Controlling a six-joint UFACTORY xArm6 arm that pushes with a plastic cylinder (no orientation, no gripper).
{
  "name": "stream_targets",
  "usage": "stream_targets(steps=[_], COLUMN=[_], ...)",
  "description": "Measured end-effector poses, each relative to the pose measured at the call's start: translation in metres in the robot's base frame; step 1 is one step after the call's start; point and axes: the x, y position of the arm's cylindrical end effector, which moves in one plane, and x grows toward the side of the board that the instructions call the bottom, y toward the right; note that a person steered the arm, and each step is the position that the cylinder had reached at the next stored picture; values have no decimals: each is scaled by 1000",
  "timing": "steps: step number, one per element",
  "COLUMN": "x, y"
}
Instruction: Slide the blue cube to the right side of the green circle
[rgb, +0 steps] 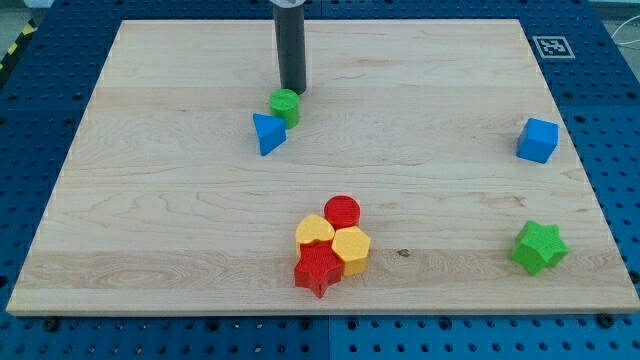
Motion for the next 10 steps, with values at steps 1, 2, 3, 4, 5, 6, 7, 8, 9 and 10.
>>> stream_targets(steps=[1,2,3,4,5,6,7,8,9,10], x=[18,28,11,1,24,87,130,139,139,139], y=[-9,-12,-6,56,119,125,135,187,250,259])
